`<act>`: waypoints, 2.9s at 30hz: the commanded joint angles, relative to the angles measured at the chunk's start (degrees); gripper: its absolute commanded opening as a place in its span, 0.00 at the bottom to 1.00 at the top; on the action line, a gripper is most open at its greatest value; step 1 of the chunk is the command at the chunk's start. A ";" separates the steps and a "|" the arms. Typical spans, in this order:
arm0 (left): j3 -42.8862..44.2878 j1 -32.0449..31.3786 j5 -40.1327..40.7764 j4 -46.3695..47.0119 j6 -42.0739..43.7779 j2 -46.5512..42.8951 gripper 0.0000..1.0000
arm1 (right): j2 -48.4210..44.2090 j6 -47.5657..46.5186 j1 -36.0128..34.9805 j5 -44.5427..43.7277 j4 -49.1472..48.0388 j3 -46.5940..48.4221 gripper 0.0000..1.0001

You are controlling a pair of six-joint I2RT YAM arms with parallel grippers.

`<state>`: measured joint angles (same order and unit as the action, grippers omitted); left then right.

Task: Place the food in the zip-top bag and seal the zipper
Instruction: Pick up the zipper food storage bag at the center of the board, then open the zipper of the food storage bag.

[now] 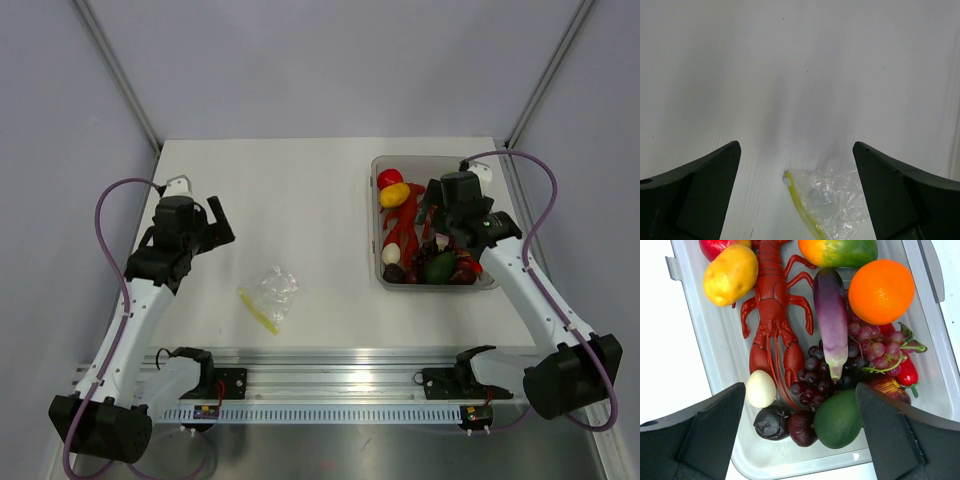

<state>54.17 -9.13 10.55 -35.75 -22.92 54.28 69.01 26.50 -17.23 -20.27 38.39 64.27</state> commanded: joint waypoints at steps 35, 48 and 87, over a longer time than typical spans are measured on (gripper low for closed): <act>1.29 2.53 4.57 -11.45 -7.58 -3.39 0.99 | 45.50 1.54 -53.96 -2.04 -7.03 30.64 0.93; -0.03 3.41 5.10 -11.01 -6.53 -3.13 0.99 | 51.93 0.57 -53.87 -8.11 -2.18 37.25 0.00; -13.92 3.24 -52.99 18.26 -5.12 -16.31 0.63 | 22.57 19.11 -24.25 52.35 -40.68 5.60 0.00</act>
<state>41.04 -5.78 -38.70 -20.25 -28.12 38.59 90.63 43.64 -42.44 29.95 0.84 67.09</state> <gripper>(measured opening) 0.637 0.009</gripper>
